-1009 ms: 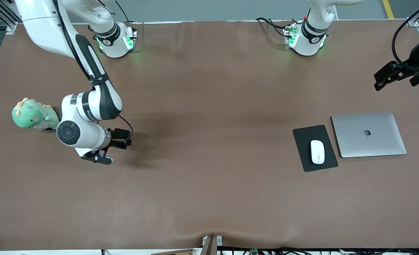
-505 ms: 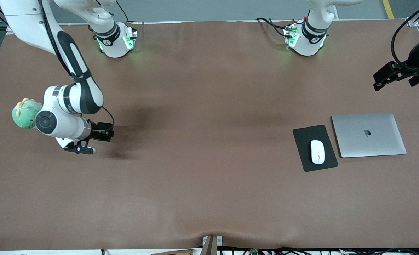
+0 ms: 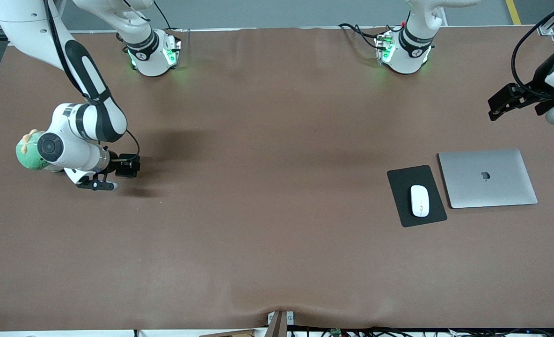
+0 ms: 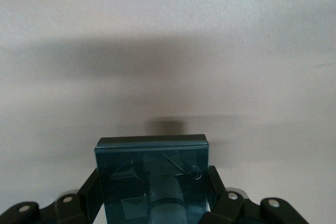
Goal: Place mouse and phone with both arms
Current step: 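Carry the phone with the right gripper toward the green plush toy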
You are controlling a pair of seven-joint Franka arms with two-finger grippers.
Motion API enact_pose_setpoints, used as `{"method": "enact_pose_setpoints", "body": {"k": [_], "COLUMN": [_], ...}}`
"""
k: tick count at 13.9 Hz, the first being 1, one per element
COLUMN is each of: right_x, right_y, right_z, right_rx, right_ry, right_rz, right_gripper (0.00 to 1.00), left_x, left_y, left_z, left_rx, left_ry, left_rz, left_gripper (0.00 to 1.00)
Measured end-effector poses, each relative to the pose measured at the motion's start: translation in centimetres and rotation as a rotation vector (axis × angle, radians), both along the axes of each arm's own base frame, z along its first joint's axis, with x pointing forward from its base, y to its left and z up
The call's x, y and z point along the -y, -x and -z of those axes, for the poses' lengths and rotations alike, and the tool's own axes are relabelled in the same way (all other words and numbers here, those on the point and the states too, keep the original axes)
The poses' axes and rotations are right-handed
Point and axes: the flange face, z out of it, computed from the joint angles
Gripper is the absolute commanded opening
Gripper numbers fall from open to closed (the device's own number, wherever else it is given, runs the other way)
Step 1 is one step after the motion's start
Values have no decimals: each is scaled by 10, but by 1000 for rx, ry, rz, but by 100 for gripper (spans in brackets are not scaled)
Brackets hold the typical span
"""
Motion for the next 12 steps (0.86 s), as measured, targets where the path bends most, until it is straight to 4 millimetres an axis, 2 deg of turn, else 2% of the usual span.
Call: {"method": "enact_pose_setpoints", "body": {"k": [4, 6, 8, 10, 11, 12], "right_x": [49, 56, 53, 52, 52, 52], "right_y": [13, 18, 25, 29, 30, 30], "right_z": [7, 11, 18, 22, 23, 24], "right_rx": [14, 36, 42, 33, 30, 27], "right_ry": [-22, -18, -16, -18, -18, -19], "right_rz": [-30, -25, -29, -29, -29, -29], "right_gripper": [0, 0, 2, 89, 100, 100], "left_x": [0, 1, 2, 2, 2, 2], "left_y": [-3, -4, -5, -6, -7, -8], "left_z": [3, 3, 3, 5, 7, 8], "left_rx": [4, 11, 14, 11, 11, 12], "left_ry": [3, 8, 14, 15, 16, 16], "left_rz": [1, 2, 2, 2, 2, 2], "left_gripper": [100, 100, 100, 100, 100, 100]}}
